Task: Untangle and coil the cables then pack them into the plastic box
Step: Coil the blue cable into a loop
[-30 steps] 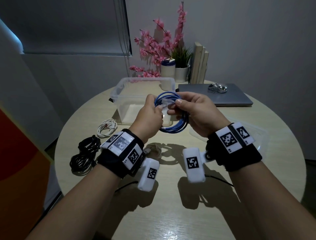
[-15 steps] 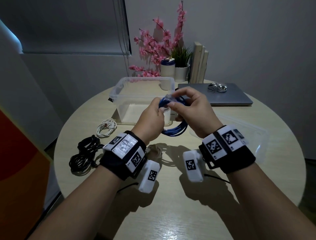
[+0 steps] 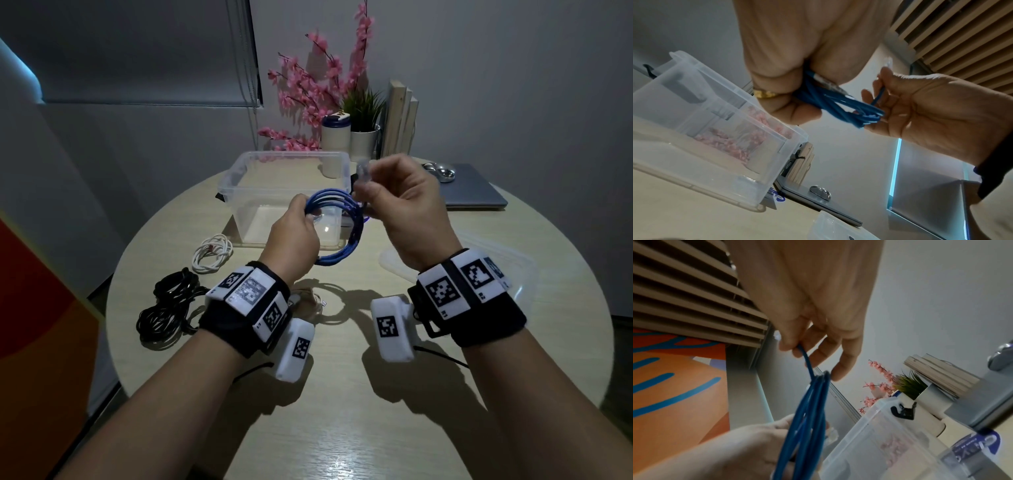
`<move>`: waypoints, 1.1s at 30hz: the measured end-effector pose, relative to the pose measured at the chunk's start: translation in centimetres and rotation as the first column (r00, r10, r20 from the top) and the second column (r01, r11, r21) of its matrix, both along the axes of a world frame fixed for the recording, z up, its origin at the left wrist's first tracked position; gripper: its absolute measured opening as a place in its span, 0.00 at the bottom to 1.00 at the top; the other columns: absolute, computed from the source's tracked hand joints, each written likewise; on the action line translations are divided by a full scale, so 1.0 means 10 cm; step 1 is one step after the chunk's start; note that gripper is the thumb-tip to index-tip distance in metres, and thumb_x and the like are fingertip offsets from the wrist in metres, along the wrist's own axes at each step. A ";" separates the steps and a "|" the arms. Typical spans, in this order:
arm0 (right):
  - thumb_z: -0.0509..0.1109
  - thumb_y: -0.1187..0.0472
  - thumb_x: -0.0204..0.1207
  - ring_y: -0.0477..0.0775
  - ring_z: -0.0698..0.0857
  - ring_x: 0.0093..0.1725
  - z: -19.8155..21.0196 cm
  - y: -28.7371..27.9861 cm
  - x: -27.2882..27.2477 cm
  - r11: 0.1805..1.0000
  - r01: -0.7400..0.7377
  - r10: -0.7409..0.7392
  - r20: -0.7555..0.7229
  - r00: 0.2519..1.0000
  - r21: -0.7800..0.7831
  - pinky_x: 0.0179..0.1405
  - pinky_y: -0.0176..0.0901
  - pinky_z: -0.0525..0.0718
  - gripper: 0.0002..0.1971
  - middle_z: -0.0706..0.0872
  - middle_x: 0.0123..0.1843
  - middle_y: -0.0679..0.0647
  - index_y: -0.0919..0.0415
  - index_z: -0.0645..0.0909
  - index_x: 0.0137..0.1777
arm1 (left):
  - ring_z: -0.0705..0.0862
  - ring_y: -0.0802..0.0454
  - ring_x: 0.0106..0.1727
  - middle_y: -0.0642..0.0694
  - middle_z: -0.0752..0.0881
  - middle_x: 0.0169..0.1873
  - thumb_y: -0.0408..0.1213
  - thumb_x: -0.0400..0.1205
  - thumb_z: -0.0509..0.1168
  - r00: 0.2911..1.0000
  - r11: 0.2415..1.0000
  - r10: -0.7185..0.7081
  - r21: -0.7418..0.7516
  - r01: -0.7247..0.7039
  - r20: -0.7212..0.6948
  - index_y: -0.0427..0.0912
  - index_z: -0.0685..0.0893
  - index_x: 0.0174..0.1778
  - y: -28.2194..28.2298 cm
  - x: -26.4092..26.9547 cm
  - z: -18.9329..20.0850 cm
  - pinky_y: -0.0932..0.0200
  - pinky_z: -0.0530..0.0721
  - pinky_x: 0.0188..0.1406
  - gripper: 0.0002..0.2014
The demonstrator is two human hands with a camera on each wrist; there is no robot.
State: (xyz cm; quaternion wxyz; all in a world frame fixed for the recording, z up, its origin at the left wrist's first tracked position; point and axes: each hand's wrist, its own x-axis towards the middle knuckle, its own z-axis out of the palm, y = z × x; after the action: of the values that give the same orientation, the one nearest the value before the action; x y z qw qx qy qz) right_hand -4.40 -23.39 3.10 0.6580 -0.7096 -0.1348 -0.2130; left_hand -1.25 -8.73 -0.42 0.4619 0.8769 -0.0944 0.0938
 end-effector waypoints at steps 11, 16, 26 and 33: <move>0.77 0.62 0.72 0.55 0.89 0.34 -0.10 -0.07 0.13 0.934 0.356 -0.349 -0.155 0.924 0.020 0.33 0.53 0.90 0.07 0.88 0.36 0.59 0.59 0.81 0.37 | 0.75 0.52 0.29 0.51 0.76 0.29 0.34 0.88 0.50 0.977 0.988 -0.155 0.029 0.153 0.147 0.47 0.73 0.64 -0.07 -0.12 0.01 0.54 0.73 0.30 0.12; 0.71 0.63 0.77 0.53 0.89 0.40 -0.11 -0.03 0.11 0.962 0.258 -0.268 -0.129 0.955 -0.090 0.42 0.45 0.89 0.04 0.89 0.39 0.56 0.57 0.85 0.41 | 0.74 0.55 0.26 0.52 0.75 0.28 0.34 0.88 0.49 0.980 0.987 -0.155 -0.012 0.158 0.122 0.49 0.70 0.64 -0.10 -0.13 0.04 0.61 0.72 0.26 0.11; 0.74 0.71 0.73 0.44 0.87 0.41 -0.15 -0.02 0.10 0.986 0.124 -0.141 -0.171 0.975 -0.108 0.39 0.33 0.84 0.12 0.90 0.48 0.55 0.64 0.85 0.56 | 0.73 0.53 0.27 0.47 0.78 0.30 0.40 0.89 0.50 0.991 0.981 -0.108 -0.151 0.120 0.083 0.48 0.68 0.51 -0.07 -0.11 0.04 0.56 0.72 0.24 0.03; 0.74 0.69 0.73 0.45 0.87 0.41 -0.16 -0.02 0.14 0.988 0.112 -0.130 -0.191 0.973 -0.102 0.38 0.35 0.83 0.10 0.90 0.47 0.56 0.63 0.86 0.54 | 0.73 0.52 0.26 0.48 0.77 0.28 0.39 0.89 0.51 0.990 0.979 -0.093 -0.170 0.111 0.110 0.46 0.70 0.49 -0.08 -0.11 0.05 0.55 0.73 0.24 0.05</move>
State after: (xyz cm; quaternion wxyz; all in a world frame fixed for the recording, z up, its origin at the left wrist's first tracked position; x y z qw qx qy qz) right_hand -3.05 -23.60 1.54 0.6209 -0.7633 -0.0349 -0.1751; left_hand -2.31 -9.51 0.05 0.5361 0.8209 -0.1542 0.1226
